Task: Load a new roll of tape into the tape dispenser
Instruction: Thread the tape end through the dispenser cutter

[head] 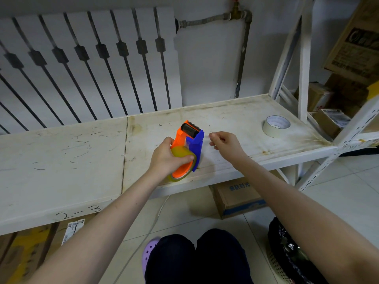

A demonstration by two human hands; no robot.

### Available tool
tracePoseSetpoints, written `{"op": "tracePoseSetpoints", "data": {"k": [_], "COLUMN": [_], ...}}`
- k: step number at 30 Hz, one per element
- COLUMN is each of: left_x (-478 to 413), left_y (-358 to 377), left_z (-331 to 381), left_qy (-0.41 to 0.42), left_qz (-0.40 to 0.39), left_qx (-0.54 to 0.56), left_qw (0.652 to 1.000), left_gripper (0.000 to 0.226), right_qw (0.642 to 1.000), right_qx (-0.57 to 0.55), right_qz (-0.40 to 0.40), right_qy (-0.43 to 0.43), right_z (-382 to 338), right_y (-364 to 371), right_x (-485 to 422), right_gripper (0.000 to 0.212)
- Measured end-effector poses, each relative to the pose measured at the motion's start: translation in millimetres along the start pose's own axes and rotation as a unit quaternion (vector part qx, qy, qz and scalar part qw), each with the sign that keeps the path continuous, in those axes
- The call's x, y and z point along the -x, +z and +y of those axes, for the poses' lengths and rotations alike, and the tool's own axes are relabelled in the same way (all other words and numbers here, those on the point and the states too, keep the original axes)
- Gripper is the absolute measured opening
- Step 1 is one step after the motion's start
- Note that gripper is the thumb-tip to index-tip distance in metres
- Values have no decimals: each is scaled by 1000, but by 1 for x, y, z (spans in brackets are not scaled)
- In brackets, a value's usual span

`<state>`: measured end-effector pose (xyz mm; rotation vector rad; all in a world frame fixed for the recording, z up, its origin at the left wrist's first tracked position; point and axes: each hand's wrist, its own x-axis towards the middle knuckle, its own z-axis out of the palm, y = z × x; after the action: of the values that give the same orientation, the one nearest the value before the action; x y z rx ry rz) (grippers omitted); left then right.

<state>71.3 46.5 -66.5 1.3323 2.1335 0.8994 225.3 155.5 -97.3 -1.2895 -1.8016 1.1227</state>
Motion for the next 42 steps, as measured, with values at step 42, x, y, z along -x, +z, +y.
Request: {"op": "tracePoseSetpoints", "data": {"k": [42], "left_x": [1], "left_y": [1], "left_z": [6], "left_qy": [-17], "left_qz": [-5], "left_qx": [-19], "left_qw": [1000], "left_gripper": [63], "right_qw": [994], "right_qx": [105], "right_qz": [-6], "right_qy": [-27], "right_z": [-60], "right_y": [-12], "right_x": [-9], "right_gripper": [47]}}
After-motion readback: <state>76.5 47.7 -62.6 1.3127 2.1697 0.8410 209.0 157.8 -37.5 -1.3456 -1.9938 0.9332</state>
